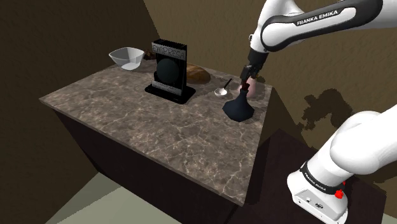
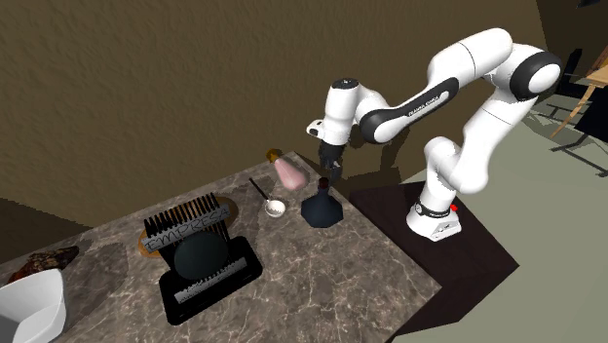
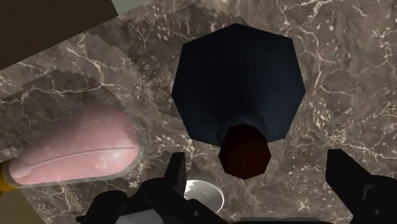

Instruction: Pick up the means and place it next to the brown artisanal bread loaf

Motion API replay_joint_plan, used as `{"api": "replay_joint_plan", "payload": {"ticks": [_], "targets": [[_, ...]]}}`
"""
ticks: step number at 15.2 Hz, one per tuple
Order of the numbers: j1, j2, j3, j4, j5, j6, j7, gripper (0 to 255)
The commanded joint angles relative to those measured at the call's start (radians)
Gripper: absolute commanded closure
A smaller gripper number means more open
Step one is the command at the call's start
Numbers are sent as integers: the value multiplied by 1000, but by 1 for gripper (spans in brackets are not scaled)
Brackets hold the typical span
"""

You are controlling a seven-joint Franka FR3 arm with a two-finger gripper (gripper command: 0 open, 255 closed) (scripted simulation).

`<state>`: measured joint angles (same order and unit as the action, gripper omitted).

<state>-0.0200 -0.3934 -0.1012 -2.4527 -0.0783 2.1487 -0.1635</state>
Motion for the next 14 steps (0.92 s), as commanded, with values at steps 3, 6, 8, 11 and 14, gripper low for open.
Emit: {"api": "replay_joint_plan", "payload": {"ticks": [3,6,8,11,14], "targets": [[-1,50,-4,-26,-4,71,-3,0],[-1,74,-7,-47,-4,116,-3,0],[-2,87,-8,-57,-4,140,-4,0],[-2,88,-8,-57,-4,140,-4,0],[-2,88,-8,-57,-4,140,-4,0]]}}
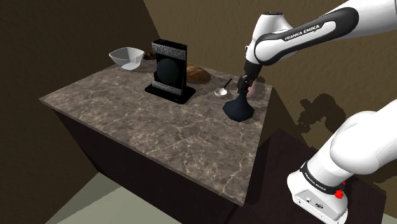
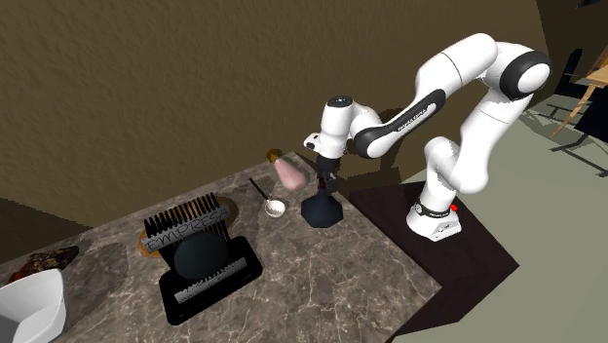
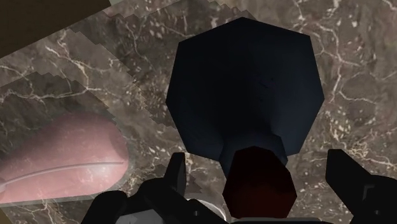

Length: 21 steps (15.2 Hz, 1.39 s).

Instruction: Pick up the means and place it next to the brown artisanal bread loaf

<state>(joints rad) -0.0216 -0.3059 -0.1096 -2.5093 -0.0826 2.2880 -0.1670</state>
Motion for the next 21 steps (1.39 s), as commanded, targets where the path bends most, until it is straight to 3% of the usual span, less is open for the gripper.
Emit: {"api": "replay_joint_plan", "payload": {"ticks": [1,2,11,21], "targets": [[0,0,0,0,0,0,0,0],[0,0,0,0,0,0,0,255],[0,0,0,0,0,0,0,255],[1,-61,6,86,3,-147,-3,255]]}}
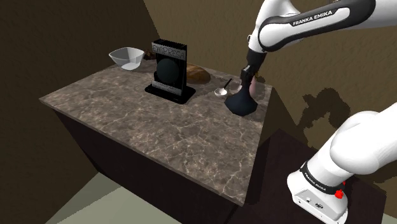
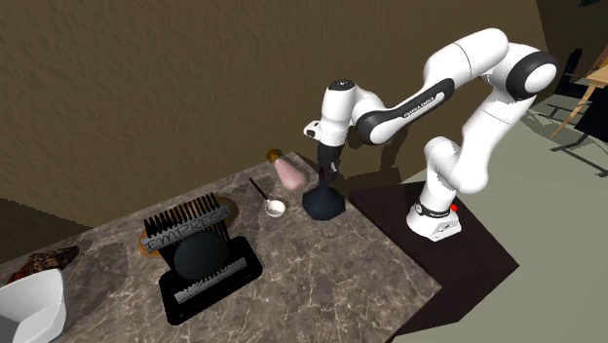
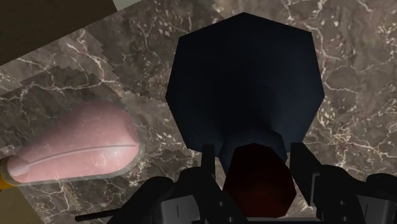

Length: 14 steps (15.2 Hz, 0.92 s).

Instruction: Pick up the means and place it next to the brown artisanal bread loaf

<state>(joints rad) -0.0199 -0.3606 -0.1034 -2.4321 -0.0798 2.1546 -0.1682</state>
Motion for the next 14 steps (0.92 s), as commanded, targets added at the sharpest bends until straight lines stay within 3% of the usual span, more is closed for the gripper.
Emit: {"api": "replay_joint_plan", "payload": {"ticks": [1,14], "targets": [[0,-11,0,19,0,-28,-2,255],[2,-48,6,163,5,-210,-7,255]]}}
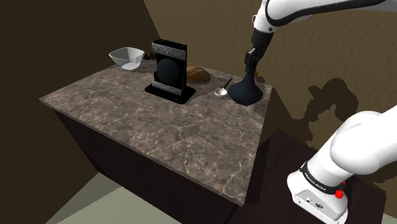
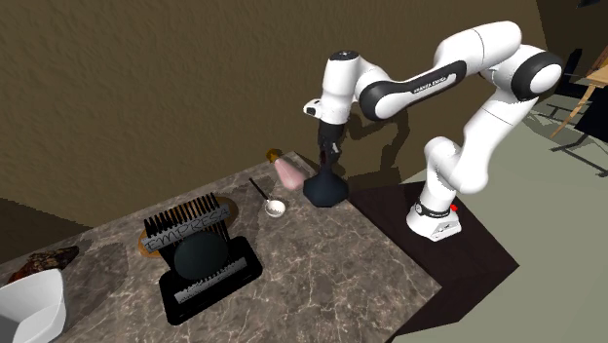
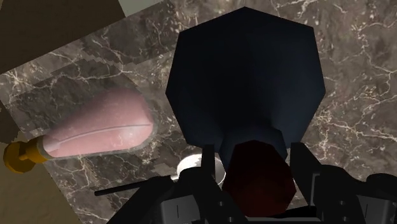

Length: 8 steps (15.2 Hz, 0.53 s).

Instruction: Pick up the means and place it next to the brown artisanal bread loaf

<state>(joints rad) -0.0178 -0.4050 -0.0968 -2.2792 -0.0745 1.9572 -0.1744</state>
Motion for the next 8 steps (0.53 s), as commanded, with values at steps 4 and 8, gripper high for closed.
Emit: {"api": "replay_joint_plan", "payload": {"ticks": [4,8], "targets": [[1,-8,2,61,2,-67,-3,255],[1,-7,3,115,3,-121,-5,255]]}}
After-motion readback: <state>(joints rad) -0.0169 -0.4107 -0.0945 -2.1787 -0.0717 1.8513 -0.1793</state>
